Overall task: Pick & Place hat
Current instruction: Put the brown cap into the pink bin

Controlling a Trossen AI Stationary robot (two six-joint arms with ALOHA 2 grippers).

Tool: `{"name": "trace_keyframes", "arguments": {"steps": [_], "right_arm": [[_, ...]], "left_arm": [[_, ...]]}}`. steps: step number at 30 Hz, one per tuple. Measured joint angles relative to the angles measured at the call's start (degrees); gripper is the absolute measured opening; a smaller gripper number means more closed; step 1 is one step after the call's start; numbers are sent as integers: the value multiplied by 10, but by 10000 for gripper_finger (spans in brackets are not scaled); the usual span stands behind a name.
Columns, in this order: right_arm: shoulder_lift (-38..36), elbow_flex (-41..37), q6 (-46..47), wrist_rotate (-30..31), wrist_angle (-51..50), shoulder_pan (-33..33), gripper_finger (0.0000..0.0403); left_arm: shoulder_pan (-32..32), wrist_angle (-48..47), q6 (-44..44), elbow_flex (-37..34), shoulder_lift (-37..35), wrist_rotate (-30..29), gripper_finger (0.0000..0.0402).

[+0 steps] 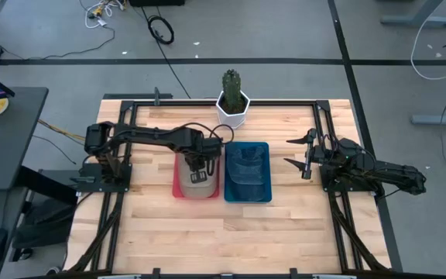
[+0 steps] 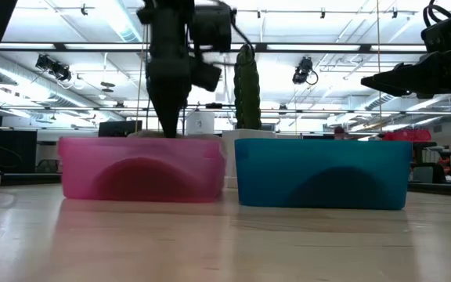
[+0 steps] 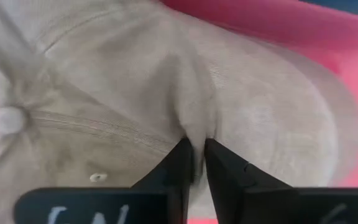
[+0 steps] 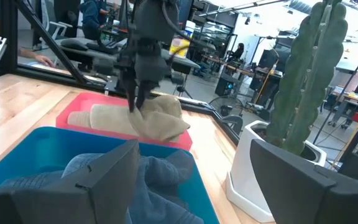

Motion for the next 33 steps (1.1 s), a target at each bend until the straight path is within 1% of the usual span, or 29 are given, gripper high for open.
{"name": "trace_keyframes", "arguments": {"steps": [5,7,12,14,16,17,19,20,22,24,28,31,33], "right_arm": [[0,0,0,0,0,0,312],[0,0,0,0,0,0,312],[0,0,0,0,0,0,312],[0,0,0,0,0,0,312],[0,0,0,0,0,0,312],[0,0,0,0,0,0,312],[0,0,0,0,0,0,312],[0,0,0,0,0,0,312],[0,0,0,0,0,0,312],[0,0,0,0,0,0,312],[0,0,0,0,0,0,312],[0,0,0,0,0,0,312],[0,0,0,0,0,0,312]], "left_arm": [[-11,-60,3,55,-11,-4,71],[-16,-63,3,73,-14,-16,75],[-21,-86,2,90,-21,-24,77],[-21,-125,-7,94,-22,-48,77],[-20,-171,-30,94,-22,-96,74],[-16,-200,-38,94,-22,-110,69],[-6,-262,-57,90,-23,-128,50],[0,-276,-65,84,-23,-144,37],[12,-273,-76,73,-25,-181,11],[28,-272,-81,63,-30,-193,6],[69,-247,-76,38,-30,-164,3],[92,-192,-55,10,-30,-160,2],[106,-151,-41,-11,-29,-139,2]]}}
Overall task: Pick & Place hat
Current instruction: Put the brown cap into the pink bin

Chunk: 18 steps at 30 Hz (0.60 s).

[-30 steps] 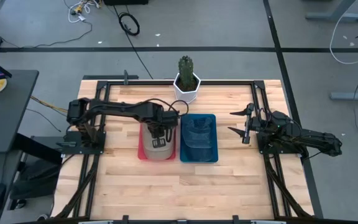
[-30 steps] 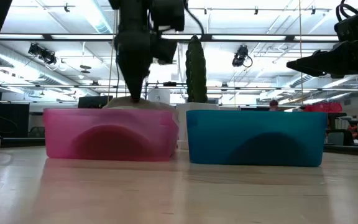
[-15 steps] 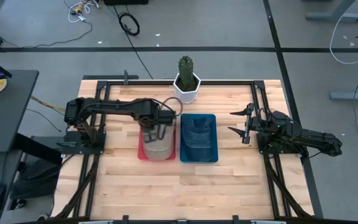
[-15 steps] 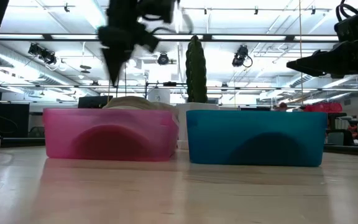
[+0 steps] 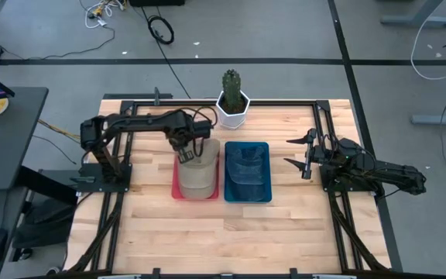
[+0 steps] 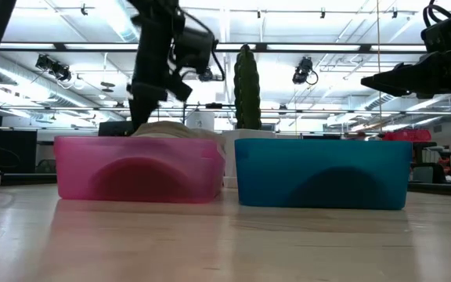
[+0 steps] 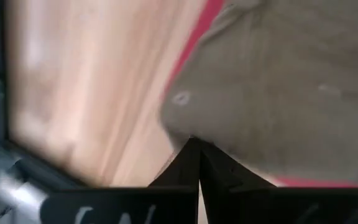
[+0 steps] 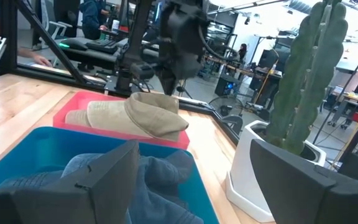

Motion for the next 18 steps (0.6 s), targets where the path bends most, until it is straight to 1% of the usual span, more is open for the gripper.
{"name": "trace_keyframes", "arguments": {"steps": [3,6,13,18], "right_arm": [[0,0,0,0,0,0,312],[0,0,0,0,0,0,312],[0,0,0,0,0,0,312],[0,0,0,0,0,0,312]], "left_arm": [[11,81,41,-38,2,64,2],[8,143,46,-72,2,91,2],[0,208,43,-141,2,96,2],[0,197,28,-150,-3,82,5]]}}
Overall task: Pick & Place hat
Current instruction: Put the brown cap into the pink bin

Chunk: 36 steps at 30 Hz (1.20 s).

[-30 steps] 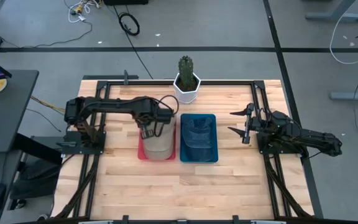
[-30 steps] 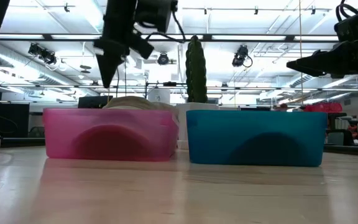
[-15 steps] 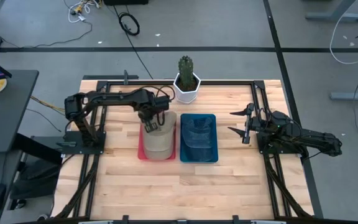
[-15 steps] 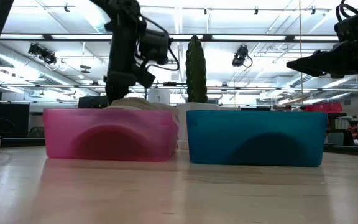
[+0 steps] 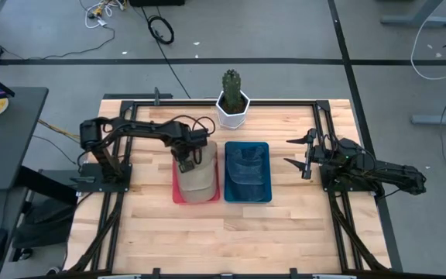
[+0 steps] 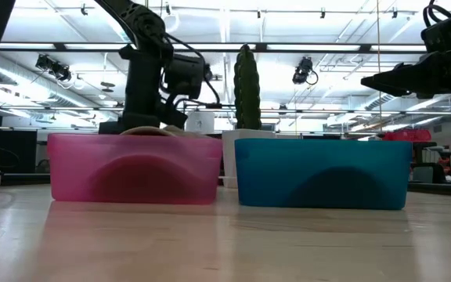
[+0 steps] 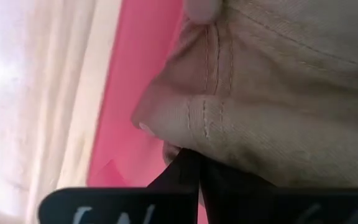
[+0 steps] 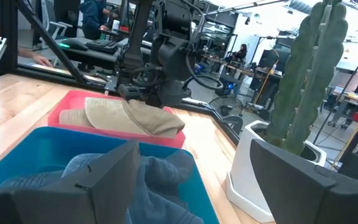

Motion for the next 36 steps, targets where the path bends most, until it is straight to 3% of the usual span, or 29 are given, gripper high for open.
{"name": "trace_keyframes", "arguments": {"steps": [10,19,26,30,36], "right_arm": [[0,0,0,0,0,0,312],[0,0,0,0,0,0,312],[0,0,0,0,0,0,312],[0,0,0,0,0,0,312],[0,0,0,0,2,0,312]], "left_arm": [[-25,-66,-4,101,-12,-12,5],[-50,-54,4,204,-13,-84,4],[-64,63,37,213,-7,-83,4],[-65,103,50,213,9,-36,3],[-63,92,43,213,50,-38,3]]}}
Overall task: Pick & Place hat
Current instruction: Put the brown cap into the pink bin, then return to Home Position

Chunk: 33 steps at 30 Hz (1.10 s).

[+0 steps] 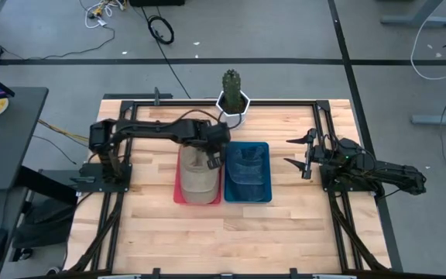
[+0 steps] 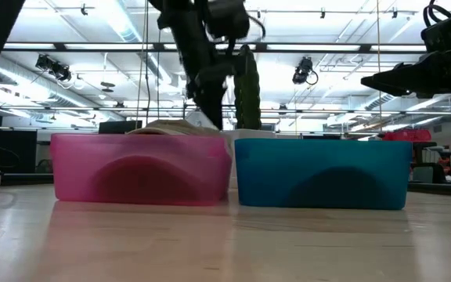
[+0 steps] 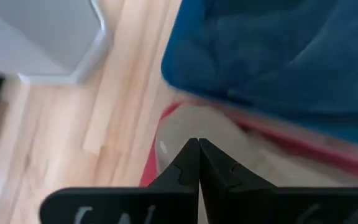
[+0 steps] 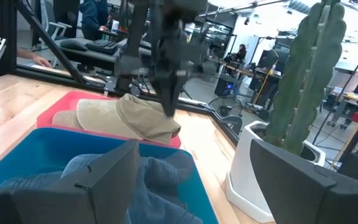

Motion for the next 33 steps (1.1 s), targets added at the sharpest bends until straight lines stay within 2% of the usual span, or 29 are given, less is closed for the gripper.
{"name": "trace_keyframes", "arguments": {"steps": [10,17,24,33], "right_arm": [[0,0,0,0,1,0,312],[0,0,0,0,2,0,312],[0,0,0,0,2,0,312],[0,0,0,0,2,0,312]], "left_arm": [[1,-50,-27,0,96,-2,3],[-6,-30,-27,0,108,-2,4],[-9,-30,-26,0,61,0,22],[-18,-38,31,1,-68,-1,18]]}}
